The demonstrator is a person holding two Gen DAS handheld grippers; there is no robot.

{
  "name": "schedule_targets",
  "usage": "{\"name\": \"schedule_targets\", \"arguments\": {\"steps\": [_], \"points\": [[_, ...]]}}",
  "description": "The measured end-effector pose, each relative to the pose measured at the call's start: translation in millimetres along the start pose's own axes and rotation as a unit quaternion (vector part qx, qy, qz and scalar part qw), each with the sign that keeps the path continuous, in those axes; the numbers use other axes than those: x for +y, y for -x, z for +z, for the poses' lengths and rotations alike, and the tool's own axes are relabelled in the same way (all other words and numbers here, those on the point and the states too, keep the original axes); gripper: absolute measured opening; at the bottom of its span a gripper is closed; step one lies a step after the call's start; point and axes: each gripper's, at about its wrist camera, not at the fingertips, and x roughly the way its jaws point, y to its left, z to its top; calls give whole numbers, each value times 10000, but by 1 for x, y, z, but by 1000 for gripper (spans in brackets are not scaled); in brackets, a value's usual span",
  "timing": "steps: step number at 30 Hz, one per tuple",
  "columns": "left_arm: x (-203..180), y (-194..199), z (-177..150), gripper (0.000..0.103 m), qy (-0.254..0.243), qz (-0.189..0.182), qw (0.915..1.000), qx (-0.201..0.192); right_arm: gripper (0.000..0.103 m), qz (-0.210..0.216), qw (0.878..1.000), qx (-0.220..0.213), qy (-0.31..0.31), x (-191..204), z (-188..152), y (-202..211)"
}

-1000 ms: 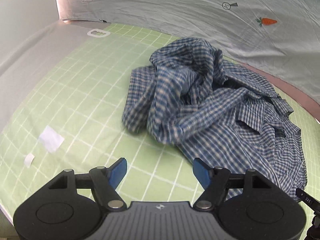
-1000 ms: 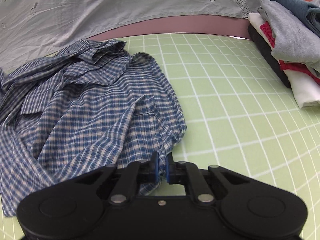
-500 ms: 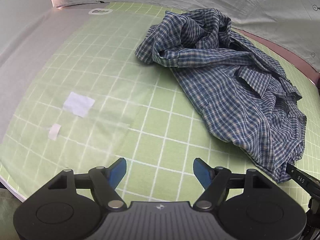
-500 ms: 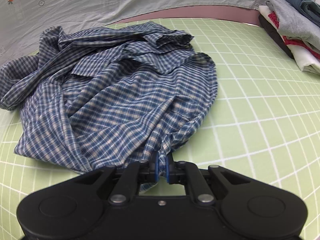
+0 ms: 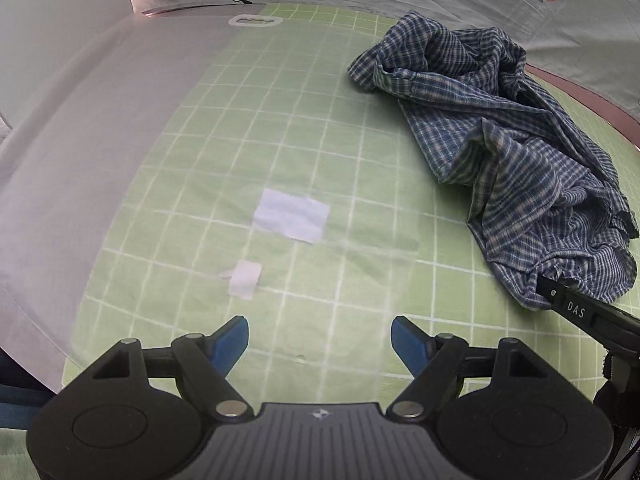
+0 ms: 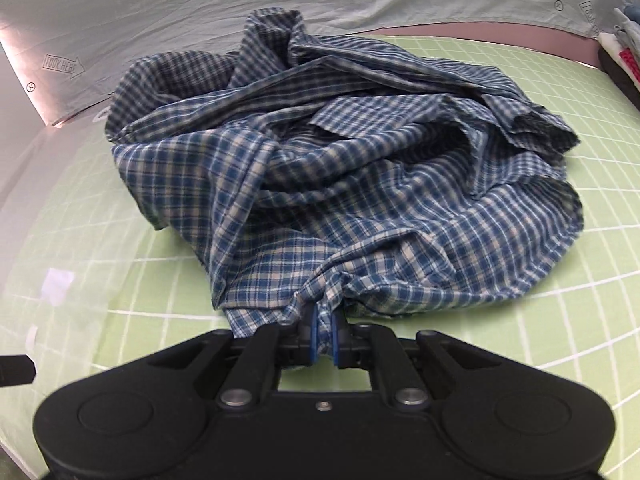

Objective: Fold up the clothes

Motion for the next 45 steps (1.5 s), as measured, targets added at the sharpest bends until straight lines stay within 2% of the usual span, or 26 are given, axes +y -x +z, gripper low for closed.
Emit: {"name": "schedule_targets", "arguments": {"steps": [7, 9, 13, 17, 21, 24, 28, 32, 35, 40, 45], "points": [[9, 10, 4, 80, 145, 8, 9999, -58, 8, 491, 9974, 166, 498, 48, -13, 3], [4, 13, 7, 81, 185, 0, 9998, -87, 12, 551, 9968, 209, 547, 46, -13, 7], [-13, 14, 13, 83, 279, -64, 9995, -127, 28, 654, 9972, 161, 309, 25, -4, 20], [-44, 12, 21, 84, 266, -214, 9993, -137, 38, 585, 9981, -140, 164, -2, 0, 52], [-80, 9, 27, 84, 199, -267, 9994, -125, 42, 379, 9983, -441, -57, -42, 13, 71], [-106, 6, 32, 84, 166, -276, 9994, -117, 44, 27, 9985, -490, -247, -81, 21, 75], [-130, 1, 39, 84, 170, -147, 9997, -102, 44, -216, 9972, -401, -596, -129, 26, 70], [-140, -8, 48, 85, 298, 65, 9995, -92, 44, -328, 9960, -341, -761, -162, 34, 58], [-140, -17, 57, 90, 448, 278, 9986, -67, 44, -400, 9960, -343, -721, -172, 47, 46], [-135, -40, 76, 90, 708, 578, 9958, 50, 52, -507, 9962, -391, -589, -182, 71, 26], [-131, -68, 97, 90, 817, 757, 9935, 239, 54, -640, 9961, -289, -528, -195, 94, -4]]}}
